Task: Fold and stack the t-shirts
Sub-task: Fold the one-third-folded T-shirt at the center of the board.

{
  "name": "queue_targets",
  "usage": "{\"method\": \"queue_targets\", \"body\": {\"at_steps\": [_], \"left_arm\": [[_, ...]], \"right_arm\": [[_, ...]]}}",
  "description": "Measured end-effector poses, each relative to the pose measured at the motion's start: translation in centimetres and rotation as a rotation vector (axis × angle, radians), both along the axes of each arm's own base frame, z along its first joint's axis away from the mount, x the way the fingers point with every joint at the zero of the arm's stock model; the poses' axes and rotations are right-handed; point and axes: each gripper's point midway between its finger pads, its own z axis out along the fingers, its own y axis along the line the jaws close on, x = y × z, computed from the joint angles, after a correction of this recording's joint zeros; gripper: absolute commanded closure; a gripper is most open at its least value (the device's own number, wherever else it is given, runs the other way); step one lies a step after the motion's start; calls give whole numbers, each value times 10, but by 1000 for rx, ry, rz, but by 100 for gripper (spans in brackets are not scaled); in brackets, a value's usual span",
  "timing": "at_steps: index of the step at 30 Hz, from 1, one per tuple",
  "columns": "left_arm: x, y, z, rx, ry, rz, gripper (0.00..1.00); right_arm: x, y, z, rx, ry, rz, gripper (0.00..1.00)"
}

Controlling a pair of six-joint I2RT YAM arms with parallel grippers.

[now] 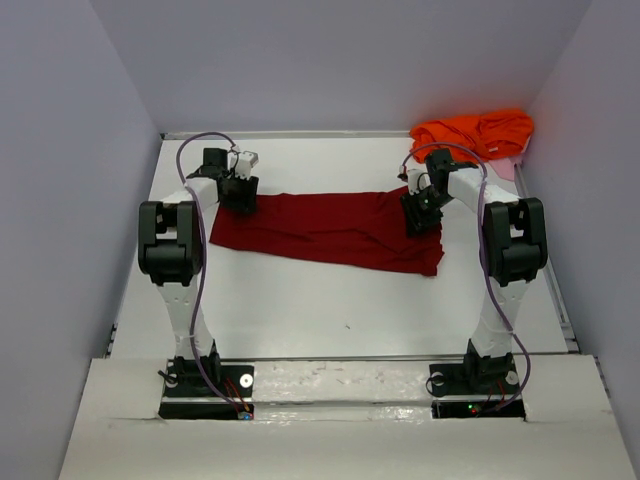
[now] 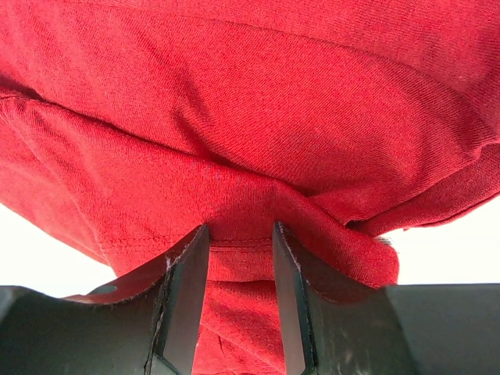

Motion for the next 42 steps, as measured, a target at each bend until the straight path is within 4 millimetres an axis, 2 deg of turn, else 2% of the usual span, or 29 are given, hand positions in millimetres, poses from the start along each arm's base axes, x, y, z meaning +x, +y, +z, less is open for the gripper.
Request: {"method": "queue_targets", "body": {"at_steps": [5, 20, 22, 24, 28, 29, 32, 42], "left_arm": [[1, -8, -1, -3, -6, -21, 49], [3, -10, -1, 46, -15, -23, 49], [4, -8, -1, 55, -18, -17, 52], [4, -6, 0, 66, -21, -11, 60], [5, 0, 2, 95, -28, 1, 80], [6, 1, 4, 101, -32, 4, 88], [7, 2, 9, 106, -44, 8, 99], [6, 2, 11, 105, -45, 9, 100]], "right_arm": [[0, -1, 0, -3, 0, -1, 56], [0, -1, 0, -4, -1, -1, 56], [0, -1, 0, -4, -1, -1, 56], [0, -1, 0, -4, -1, -1, 56], [0, -1, 0, -4, -1, -1, 56], [0, -1, 0, -5, 0, -1, 56], [0, -1, 0, -5, -1, -1, 56], [0, -1, 0, -7, -1, -1, 56]]}}
